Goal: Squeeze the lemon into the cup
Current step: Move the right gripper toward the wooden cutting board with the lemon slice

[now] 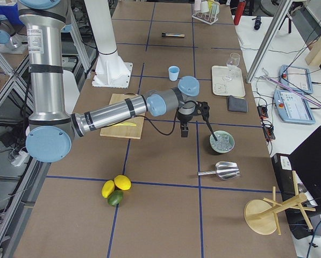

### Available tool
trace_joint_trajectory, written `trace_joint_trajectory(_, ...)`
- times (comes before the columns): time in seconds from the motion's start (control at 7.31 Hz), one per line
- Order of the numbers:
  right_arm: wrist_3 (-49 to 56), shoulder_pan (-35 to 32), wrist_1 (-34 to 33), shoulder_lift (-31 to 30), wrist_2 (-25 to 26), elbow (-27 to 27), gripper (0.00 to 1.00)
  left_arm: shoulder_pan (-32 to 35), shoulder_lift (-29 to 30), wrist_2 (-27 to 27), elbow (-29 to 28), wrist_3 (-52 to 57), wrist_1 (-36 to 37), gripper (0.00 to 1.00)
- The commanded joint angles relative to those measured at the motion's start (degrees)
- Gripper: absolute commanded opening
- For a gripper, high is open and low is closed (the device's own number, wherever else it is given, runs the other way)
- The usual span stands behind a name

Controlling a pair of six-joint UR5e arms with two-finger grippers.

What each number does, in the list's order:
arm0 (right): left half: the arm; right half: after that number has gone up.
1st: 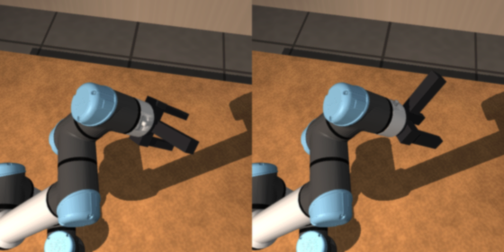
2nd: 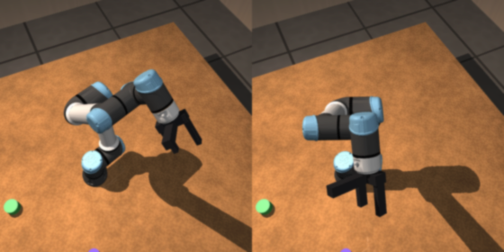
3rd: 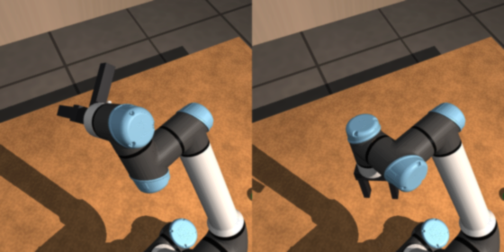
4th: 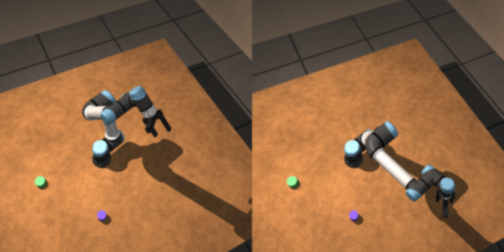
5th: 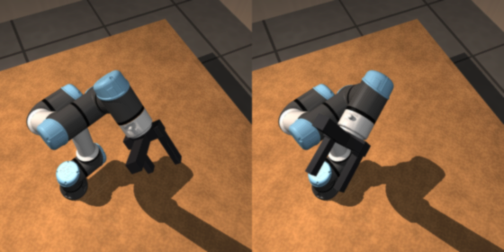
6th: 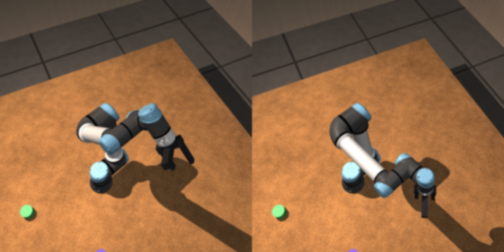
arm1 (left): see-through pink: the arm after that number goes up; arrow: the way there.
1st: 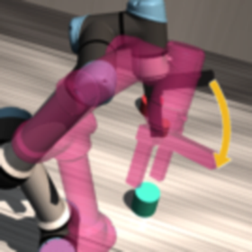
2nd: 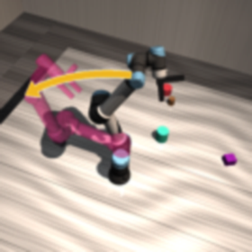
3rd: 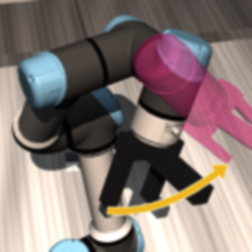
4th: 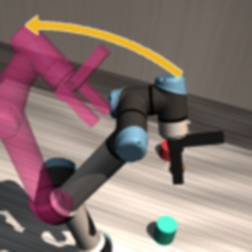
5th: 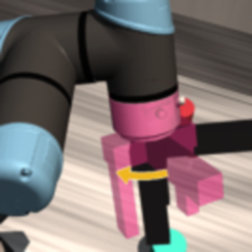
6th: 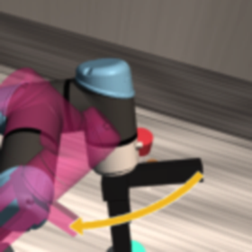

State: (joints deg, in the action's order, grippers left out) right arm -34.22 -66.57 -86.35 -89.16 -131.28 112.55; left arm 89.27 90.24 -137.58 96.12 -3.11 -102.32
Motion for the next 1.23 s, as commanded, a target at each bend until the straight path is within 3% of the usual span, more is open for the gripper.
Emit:
trace_joint_trajectory(0.0,-26.24,13.44,9.45,0.05,7.07,8.64,1.0,-2.26,-0.07,0.3,0.03,-0.32,-2.01,1.0)
trace_joint_trajectory(0.14,-33.21,17.58,14.4,-0.04,9.0,9.0,1.0,-3.39,0.02,0.56,0.03,-0.23,-2.01,1.0)
trace_joint_trajectory(0.55,-42.31,35.66,14.37,-0.48,27.77,11.91,1.0,-8.14,0.11,1.35,0.65,-8.47,-4.9,1.0)
trace_joint_trajectory(0.96,-52.32,53.69,14.37,-0.22,45.45,12.61,1.0,-8.94,0.11,1.44,0.47,-8.67,-6.05,1.0)
trace_joint_trajectory(1.1,-53.05,56.0,14.37,-0.39,46.45,12.35,1.0,-8.94,0.11,1.44,0.56,-8.67,-6.05,1.0)
